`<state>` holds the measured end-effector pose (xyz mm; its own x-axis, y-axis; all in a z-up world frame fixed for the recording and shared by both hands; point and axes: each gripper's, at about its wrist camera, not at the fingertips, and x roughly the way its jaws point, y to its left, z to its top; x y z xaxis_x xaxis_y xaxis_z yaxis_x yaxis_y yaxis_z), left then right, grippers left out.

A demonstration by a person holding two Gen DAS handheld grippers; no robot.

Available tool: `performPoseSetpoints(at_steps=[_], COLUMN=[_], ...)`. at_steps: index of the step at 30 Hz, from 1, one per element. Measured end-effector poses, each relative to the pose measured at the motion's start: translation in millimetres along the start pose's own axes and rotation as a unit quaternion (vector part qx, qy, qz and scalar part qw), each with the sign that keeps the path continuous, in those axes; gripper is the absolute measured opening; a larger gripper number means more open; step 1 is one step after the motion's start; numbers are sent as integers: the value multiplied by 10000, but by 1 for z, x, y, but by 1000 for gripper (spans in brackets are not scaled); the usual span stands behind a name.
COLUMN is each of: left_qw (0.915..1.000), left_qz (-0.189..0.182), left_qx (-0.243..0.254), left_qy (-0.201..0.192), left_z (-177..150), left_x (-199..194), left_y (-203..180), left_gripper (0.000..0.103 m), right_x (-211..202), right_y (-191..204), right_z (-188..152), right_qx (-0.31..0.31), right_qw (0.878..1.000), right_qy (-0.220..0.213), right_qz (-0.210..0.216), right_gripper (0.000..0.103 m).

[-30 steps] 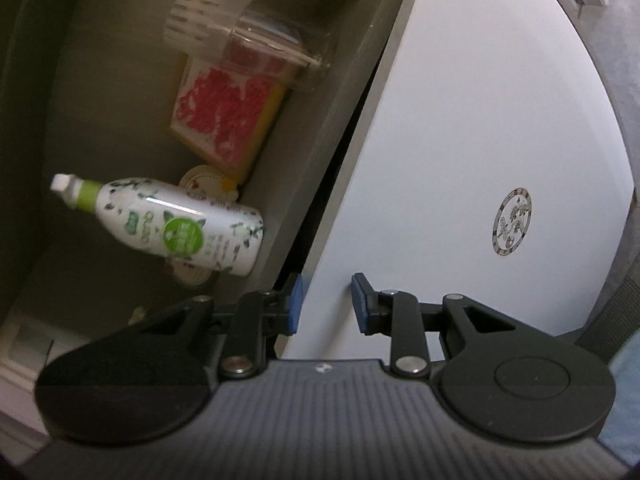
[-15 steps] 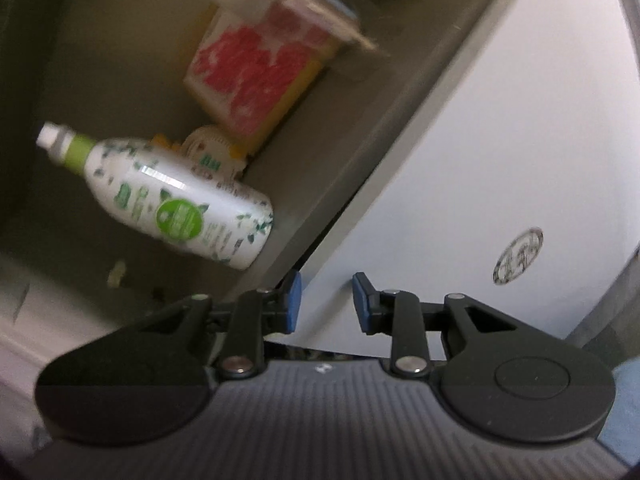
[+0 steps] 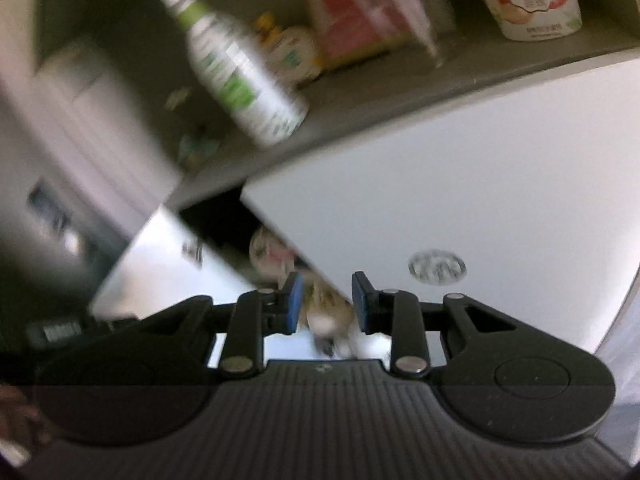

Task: Organize scattered shoes

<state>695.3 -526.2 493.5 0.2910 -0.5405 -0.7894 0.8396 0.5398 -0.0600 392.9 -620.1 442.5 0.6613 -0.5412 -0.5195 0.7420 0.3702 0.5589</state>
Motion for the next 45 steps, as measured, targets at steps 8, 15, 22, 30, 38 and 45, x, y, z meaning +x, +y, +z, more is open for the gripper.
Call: performPoseSetpoints(at_steps=[8, 15, 22, 30, 38, 45], left_qw=[9965, 9889, 9910, 9980, 9726, 9441], left_qz=[-104, -304, -365, 437, 1696, 2512], left_qx=[632, 1205, 760, -344, -1575, -2127], left_qy=[543, 814, 1044, 307, 216, 197], left_z=[-78, -139, -197, -257, -336, -393], left_x=[-49, -80, -99, -151, -217, -278], left_y=[-22, -55, -86, -144, -224, -267], left_gripper=[100, 100, 100, 100, 101, 101], right_x=[-54, -109, -192, -223, -231, -237], right_y=[13, 27, 0, -68, -141, -161], right_z=[-35, -84, -117, -87, -43, -43], right_qx=[-713, -1269, -1552, -2266, -2760, -3101], right_qw=[9962, 9897, 9859, 9643, 9087, 8841], right_qy=[-93, 26, 503, 725, 1736, 2017], right_qz=[496, 663, 373, 1161, 2607, 2855], right_gripper=[31, 31, 31, 31, 30, 30])
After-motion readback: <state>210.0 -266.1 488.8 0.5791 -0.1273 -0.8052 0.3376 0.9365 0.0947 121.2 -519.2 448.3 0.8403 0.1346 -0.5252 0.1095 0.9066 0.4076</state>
